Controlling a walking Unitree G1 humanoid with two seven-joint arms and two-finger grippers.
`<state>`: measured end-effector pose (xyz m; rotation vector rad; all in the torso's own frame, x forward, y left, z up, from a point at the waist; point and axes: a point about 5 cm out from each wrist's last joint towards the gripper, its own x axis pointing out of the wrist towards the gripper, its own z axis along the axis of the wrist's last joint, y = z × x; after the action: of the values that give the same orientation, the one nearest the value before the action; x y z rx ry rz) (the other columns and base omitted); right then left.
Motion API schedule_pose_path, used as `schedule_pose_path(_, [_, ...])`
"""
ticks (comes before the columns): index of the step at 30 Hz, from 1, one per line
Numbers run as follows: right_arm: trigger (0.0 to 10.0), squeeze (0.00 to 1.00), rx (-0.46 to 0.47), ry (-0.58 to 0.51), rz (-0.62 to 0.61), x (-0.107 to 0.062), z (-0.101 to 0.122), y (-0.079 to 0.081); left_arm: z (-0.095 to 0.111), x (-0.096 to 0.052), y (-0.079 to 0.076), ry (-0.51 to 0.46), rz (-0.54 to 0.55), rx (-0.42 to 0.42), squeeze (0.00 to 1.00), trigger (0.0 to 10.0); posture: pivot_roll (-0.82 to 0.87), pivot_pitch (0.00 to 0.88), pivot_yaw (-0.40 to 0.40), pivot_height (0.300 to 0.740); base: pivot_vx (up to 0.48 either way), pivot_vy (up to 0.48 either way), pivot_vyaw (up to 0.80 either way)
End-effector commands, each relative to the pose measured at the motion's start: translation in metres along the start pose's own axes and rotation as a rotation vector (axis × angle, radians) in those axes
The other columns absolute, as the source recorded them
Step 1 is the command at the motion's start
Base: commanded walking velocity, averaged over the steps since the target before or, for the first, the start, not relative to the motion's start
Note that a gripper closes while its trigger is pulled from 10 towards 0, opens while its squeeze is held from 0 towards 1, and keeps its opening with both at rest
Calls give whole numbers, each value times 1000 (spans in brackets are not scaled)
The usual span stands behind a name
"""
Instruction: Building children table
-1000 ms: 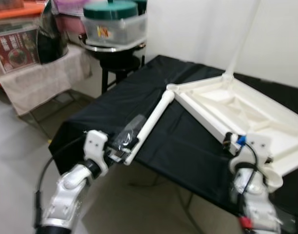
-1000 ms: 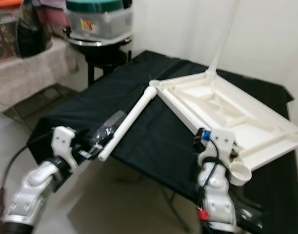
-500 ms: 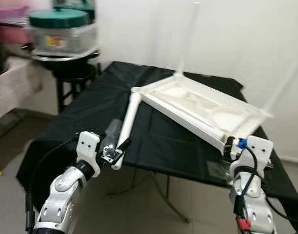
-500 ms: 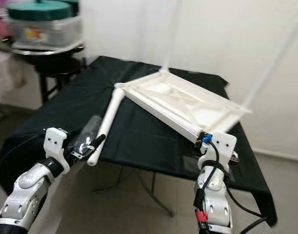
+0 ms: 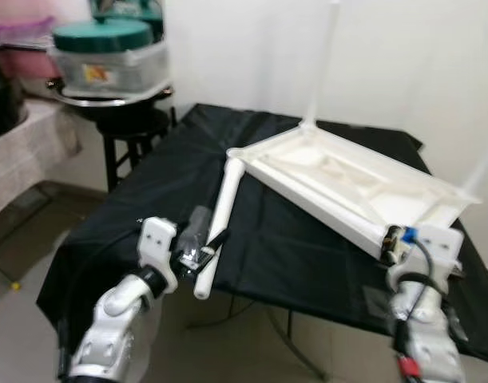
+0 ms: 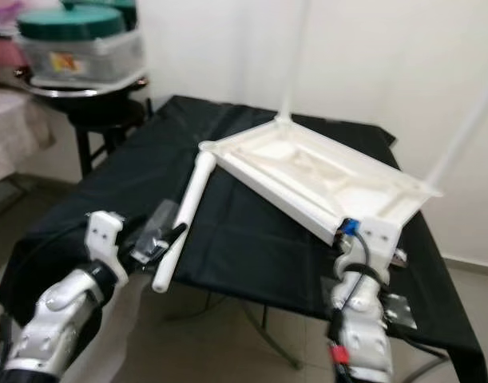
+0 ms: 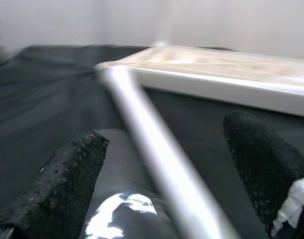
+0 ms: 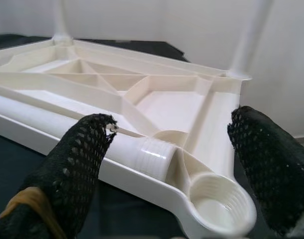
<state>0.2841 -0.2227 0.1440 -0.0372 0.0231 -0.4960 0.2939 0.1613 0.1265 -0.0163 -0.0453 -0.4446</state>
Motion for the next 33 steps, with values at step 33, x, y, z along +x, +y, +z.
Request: schedule_pose_path(33, [10000, 0, -18, 26, -43, 4, -6, -11, 3, 6, -11, -24, -56, -39, 0, 10000, 24, 0, -88, 740, 63, 329, 0])
